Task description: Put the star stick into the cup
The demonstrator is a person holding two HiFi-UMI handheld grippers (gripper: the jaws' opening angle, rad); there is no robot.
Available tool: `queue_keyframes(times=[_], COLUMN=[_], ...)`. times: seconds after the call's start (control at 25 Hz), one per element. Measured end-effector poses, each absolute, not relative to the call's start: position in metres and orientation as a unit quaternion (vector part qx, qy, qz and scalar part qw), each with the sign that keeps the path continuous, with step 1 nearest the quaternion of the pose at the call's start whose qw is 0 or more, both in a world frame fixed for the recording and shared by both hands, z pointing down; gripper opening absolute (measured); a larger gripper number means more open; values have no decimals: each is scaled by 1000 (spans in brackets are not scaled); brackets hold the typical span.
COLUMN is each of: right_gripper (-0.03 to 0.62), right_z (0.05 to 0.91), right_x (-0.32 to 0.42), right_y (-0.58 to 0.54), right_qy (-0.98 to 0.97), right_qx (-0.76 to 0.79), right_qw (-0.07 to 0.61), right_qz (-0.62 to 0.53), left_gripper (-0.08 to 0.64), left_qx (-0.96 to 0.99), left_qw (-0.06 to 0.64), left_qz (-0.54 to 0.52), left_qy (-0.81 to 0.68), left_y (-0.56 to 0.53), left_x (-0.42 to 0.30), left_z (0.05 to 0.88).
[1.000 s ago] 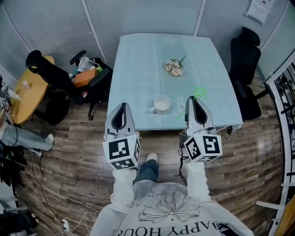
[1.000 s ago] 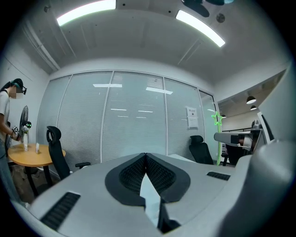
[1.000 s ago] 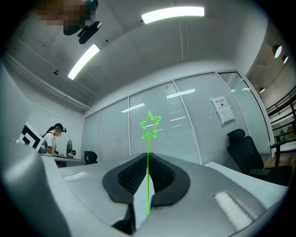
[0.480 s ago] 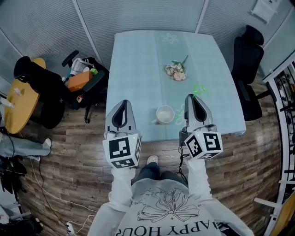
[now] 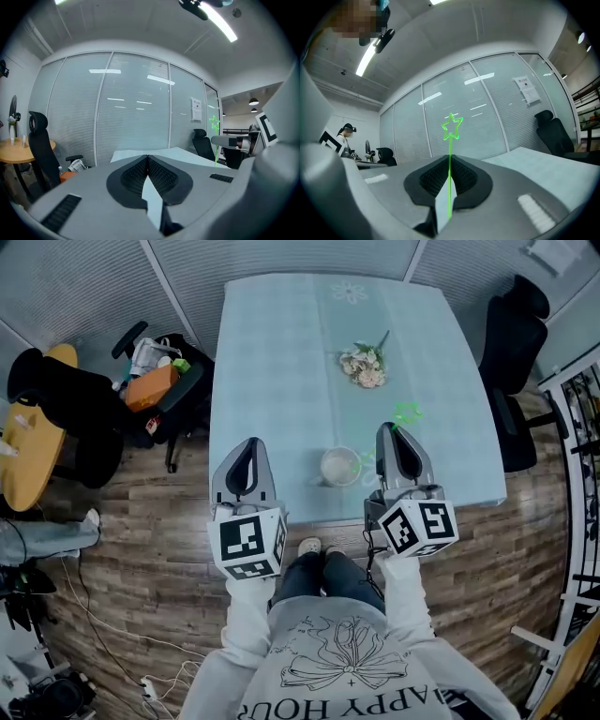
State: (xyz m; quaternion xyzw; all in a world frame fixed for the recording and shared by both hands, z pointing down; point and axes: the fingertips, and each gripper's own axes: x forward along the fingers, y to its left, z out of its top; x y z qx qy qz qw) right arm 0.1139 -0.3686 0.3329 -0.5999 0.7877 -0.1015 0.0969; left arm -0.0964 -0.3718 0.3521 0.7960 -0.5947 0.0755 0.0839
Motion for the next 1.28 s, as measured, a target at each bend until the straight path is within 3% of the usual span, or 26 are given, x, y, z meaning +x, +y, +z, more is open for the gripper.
queue_keyframes(times=[1.28], right_gripper=[21], right_z=[470], right_x=[105], right_y=[-396], right_qy=[807], right_qx=[-558], right_qw=[22], right_qz=[-191], left_gripper=[6], left_qx=[779], left_qw=[188], left_qz=[154], left_qy=[-578], left_y=[-375], left_x=[-74], left_z=[484])
